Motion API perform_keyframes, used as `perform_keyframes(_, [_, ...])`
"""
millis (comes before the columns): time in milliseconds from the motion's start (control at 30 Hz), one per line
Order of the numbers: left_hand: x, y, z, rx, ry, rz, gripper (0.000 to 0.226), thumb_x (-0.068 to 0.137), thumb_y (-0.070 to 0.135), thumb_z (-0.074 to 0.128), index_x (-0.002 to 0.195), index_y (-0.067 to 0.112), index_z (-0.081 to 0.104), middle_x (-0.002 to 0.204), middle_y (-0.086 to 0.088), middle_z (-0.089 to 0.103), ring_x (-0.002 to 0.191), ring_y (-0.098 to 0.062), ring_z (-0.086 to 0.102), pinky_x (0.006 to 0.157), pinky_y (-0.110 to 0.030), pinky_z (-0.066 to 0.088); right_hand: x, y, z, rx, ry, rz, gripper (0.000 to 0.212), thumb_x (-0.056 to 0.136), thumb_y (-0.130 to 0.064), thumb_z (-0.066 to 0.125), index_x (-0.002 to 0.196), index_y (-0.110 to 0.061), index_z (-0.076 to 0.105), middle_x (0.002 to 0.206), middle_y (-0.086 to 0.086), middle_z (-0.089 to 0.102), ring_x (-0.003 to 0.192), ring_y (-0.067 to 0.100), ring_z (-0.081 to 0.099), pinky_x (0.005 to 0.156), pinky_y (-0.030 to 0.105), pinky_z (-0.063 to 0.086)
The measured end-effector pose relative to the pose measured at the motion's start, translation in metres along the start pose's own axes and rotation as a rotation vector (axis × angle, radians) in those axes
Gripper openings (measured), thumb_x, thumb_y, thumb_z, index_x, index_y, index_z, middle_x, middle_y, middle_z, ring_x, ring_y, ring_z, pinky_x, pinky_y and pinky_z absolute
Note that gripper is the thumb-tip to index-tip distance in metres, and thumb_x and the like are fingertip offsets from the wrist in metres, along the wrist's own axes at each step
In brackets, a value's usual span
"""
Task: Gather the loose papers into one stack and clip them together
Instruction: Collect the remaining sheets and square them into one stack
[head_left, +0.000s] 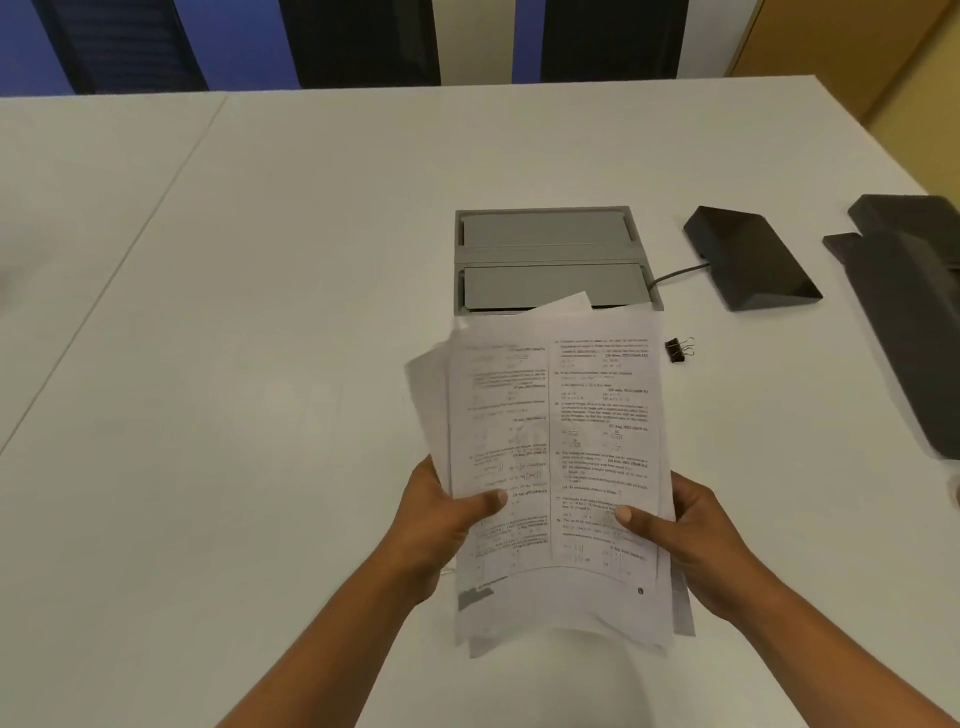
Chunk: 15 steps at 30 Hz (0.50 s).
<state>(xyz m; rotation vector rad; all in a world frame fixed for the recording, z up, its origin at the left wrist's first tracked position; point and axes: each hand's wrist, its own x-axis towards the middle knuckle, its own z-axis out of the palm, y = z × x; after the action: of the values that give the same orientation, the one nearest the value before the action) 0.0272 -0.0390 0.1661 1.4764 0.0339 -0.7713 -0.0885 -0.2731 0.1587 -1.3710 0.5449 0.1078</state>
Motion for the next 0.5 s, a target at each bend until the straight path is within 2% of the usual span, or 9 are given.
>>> perform_keyframes(100, [0.006, 0.002, 0.011, -0.011, 0.083, 0.072, 0.04, 0.087, 0.003, 0.071, 0.122, 0.021, 0.063, 0.116, -0.004, 0.074, 0.108, -0.029, 0.071, 0.088, -0.054, 0.059, 0.006, -0.005, 0.005, -0.022, 0.007, -0.051, 0.043, 0.076, -0.009, 0.072, 0.119, -0.012, 0.066, 0.113, 0.006, 0.074, 0.103, 0.03, 0.071, 0.08, 0.044, 0.059])
perform_keyframes(167, [0.008, 0.003, 0.019, 0.018, 0.152, 0.193, 0.036, 0.09, 0.005, 0.068, 0.119, 0.026, 0.065, 0.113, 0.0, 0.074, 0.107, -0.024, 0.07, 0.088, -0.049, 0.06, 0.009, -0.007, 0.008, -0.012, 0.033, -0.103, 0.045, 0.076, -0.009, 0.071, 0.12, -0.014, 0.065, 0.115, 0.004, 0.074, 0.106, 0.026, 0.07, 0.084, 0.042, 0.059])
perform_keyframes(267, [0.008, 0.008, 0.027, 0.126, 0.192, 0.367, 0.04, 0.089, 0.004, 0.069, 0.104, 0.041, 0.064, 0.101, 0.014, 0.073, 0.098, -0.008, 0.069, 0.084, -0.035, 0.06, 0.012, -0.01, 0.012, -0.009, 0.094, -0.212, 0.046, 0.077, -0.007, 0.073, 0.119, -0.023, 0.064, 0.116, 0.003, 0.072, 0.109, 0.02, 0.067, 0.09, 0.04, 0.055])
perform_keyframes(400, [0.006, 0.011, 0.028, 0.149, 0.194, 0.448, 0.051, 0.077, 0.012, 0.083, 0.108, 0.043, 0.057, 0.101, 0.026, 0.068, 0.1, 0.008, 0.063, 0.073, -0.011, 0.054, 0.014, -0.011, 0.013, -0.021, 0.146, -0.273, 0.049, 0.074, -0.017, 0.081, 0.118, -0.031, 0.063, 0.116, 0.003, 0.071, 0.11, 0.017, 0.066, 0.087, 0.038, 0.055])
perform_keyframes(500, [0.008, 0.009, 0.023, 0.161, 0.182, 0.479, 0.046, 0.077, 0.014, 0.083, 0.106, 0.042, 0.062, 0.099, 0.031, 0.07, 0.101, 0.004, 0.065, 0.074, -0.012, 0.055, 0.018, -0.007, 0.011, -0.043, 0.135, -0.266, 0.045, 0.071, -0.019, 0.084, 0.112, -0.027, 0.068, 0.11, 0.001, 0.074, 0.106, 0.017, 0.068, 0.084, 0.033, 0.057])
